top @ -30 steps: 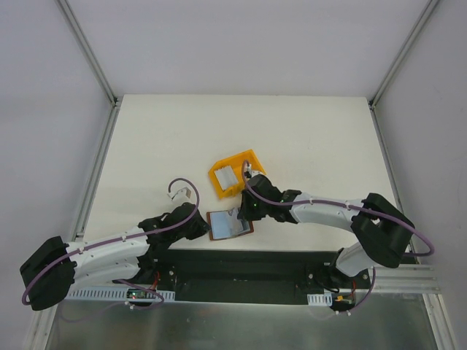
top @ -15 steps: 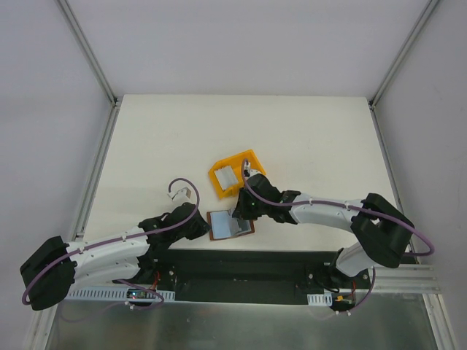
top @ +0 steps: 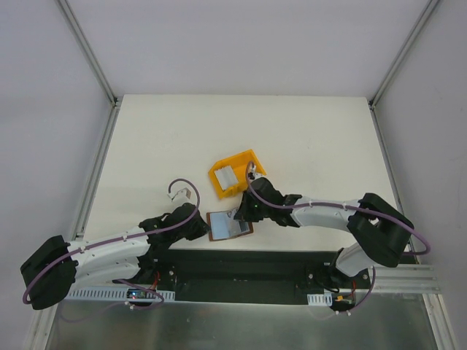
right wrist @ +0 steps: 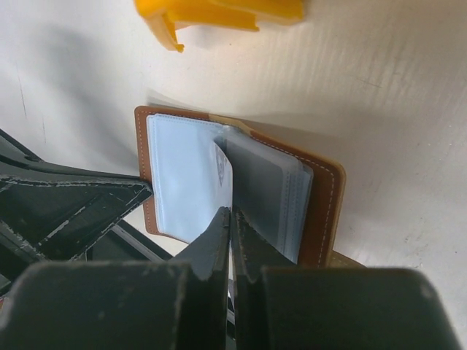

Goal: Put the credit cards into the card holder
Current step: Insert the credit card into the card holder.

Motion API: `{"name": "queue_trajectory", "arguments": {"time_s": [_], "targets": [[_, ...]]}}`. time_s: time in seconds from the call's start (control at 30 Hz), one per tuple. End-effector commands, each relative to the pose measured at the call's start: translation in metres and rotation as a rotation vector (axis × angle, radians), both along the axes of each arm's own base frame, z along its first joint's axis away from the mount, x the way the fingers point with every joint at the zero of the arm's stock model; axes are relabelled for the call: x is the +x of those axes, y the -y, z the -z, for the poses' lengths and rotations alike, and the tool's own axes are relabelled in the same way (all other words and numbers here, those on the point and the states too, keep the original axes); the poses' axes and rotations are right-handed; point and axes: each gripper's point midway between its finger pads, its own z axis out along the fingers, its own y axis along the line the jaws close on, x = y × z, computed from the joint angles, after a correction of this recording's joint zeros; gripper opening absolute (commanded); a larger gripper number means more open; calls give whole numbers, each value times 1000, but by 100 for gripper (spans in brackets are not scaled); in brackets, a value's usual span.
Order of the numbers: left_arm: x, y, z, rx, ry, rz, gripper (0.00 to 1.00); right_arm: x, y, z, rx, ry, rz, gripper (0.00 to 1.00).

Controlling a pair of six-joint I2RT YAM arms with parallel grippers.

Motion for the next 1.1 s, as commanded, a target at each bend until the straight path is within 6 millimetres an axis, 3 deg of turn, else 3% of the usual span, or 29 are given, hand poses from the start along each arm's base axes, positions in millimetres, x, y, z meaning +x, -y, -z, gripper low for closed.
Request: {"name": "queue_trajectory", "arguments": {"time_s": [0.0,0.33,0.63,0.83,1.07], "targets": [[-6,1,5,-2,-25,8,0,1,-1,4,61,-18,49,0],[-6,1,4,0,-22,14,0,24,7,4,99,23,102,0],[-3,3,2,-10,-14,8,0,3,-1,17,118,-37,97,0],[-2,5,0,-18,-8,7,0,-1,-1,19,102,-21,115,0],[-2,5,0,-17,-6,9,0,-8,-15,21,92,-31,58,4]]}}
